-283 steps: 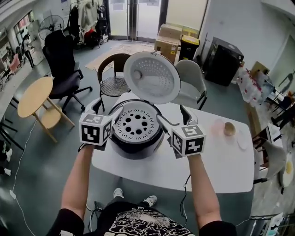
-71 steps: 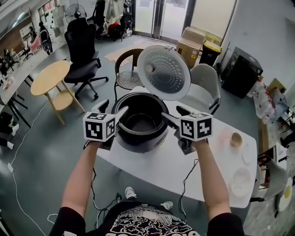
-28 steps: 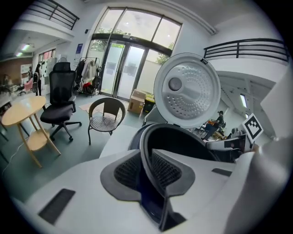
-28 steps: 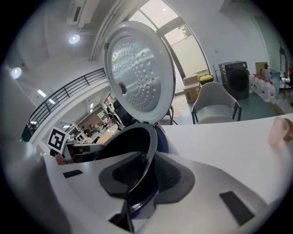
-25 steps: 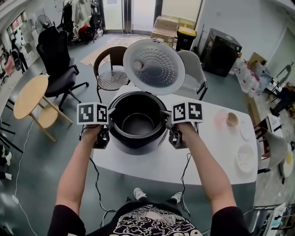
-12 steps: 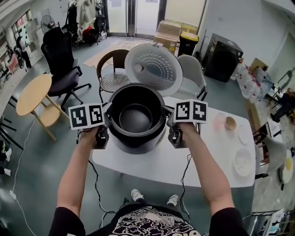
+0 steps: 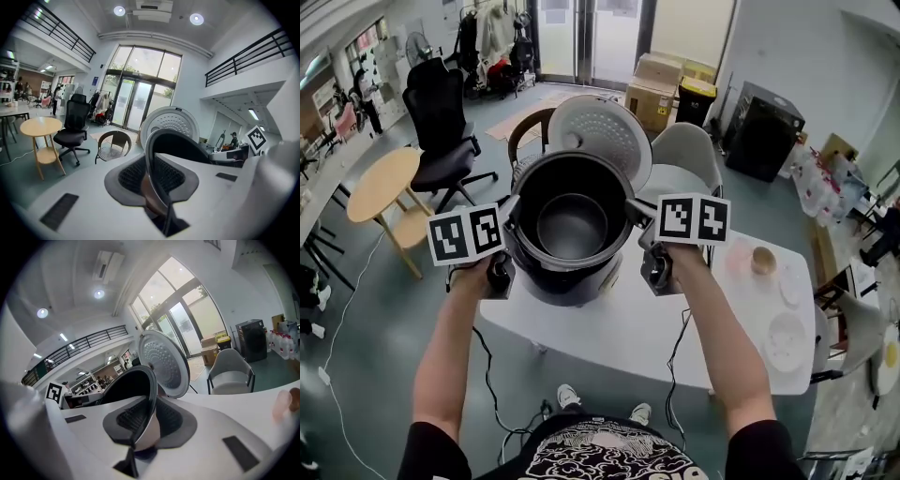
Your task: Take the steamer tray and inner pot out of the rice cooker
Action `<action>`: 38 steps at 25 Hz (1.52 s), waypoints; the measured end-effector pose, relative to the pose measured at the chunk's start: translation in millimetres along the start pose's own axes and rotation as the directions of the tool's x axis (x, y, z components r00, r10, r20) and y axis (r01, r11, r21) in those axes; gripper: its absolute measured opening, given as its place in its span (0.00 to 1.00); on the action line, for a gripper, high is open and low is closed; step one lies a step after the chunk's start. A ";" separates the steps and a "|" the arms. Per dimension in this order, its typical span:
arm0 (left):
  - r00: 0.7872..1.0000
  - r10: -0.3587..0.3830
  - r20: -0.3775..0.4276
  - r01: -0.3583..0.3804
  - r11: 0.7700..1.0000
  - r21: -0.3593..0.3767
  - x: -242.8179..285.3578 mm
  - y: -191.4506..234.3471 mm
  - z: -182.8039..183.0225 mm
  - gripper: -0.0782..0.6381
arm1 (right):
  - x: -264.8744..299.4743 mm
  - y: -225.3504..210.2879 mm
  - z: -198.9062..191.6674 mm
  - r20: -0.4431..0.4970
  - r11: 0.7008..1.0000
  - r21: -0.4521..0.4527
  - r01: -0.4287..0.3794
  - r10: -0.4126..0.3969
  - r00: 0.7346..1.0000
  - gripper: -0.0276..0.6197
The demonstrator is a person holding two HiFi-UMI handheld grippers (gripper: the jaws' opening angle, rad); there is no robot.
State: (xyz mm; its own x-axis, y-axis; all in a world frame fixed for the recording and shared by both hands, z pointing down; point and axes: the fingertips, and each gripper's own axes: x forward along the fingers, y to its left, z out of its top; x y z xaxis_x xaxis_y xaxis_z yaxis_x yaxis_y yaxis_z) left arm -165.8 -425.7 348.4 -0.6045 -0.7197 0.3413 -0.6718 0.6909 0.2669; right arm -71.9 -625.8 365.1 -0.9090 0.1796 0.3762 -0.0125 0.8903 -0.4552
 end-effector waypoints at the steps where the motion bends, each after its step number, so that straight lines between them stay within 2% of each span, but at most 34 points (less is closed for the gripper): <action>1: 1.000 0.003 0.012 -0.003 1.000 0.000 -4.0 -8.0 1.5 0.21 | -7.4 -1.0 2.5 0.007 1.000 -0.005 -0.014 0.014 1.000 0.16; 6: 0.998 0.009 0.065 -0.010 1.000 0.011 -15.6 -51.0 1.7 0.20 | -42.1 -18.3 9.3 0.043 0.999 -0.011 -0.047 0.047 0.998 0.15; 10: 0.997 -0.006 0.074 0.005 1.000 0.011 -19.8 -81.7 5.0 0.20 | -72.2 -28.3 17.3 0.073 0.998 0.013 -0.065 0.063 0.995 0.15; 16: 0.996 -0.042 0.076 0.040 0.999 0.026 -8.5 -141.3 -0.9 0.20 | -122.4 -66.2 25.0 0.102 0.999 0.019 -0.034 0.032 0.994 0.15; 22: 0.989 -0.146 0.028 0.145 0.988 0.053 22.4 -218.4 -14.8 0.20 | -187.3 -124.7 21.3 0.147 0.995 0.092 0.049 -0.062 0.987 0.15; 28: 0.963 -0.264 -0.047 0.267 0.960 0.086 69.9 -310.2 -53.3 0.20 | -258.2 -207.1 -1.1 0.181 0.969 0.182 0.168 -0.201 0.963 0.15; 34: 0.925 -0.352 -0.146 0.367 0.926 0.093 109.4 -389.1 -106.2 0.20 | -318.4 -280.6 -41.5 0.164 0.921 0.281 0.271 -0.324 0.932 0.15; 38: 0.902 -0.376 -0.212 0.400 0.913 0.081 137.3 -431.1 -149.0 0.20 | -346.4 -330.2 -72.3 0.128 0.884 0.337 0.324 -0.384 0.914 0.15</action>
State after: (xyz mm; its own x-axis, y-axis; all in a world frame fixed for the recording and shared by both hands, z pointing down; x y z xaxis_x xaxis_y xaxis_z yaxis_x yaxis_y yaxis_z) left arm 104.6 -812.3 414.5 -0.2021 -0.8946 0.3985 -0.8897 0.3378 0.3072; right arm 277.2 -951.7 443.5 -0.8795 -0.2311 0.4159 -0.4462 0.7040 -0.5525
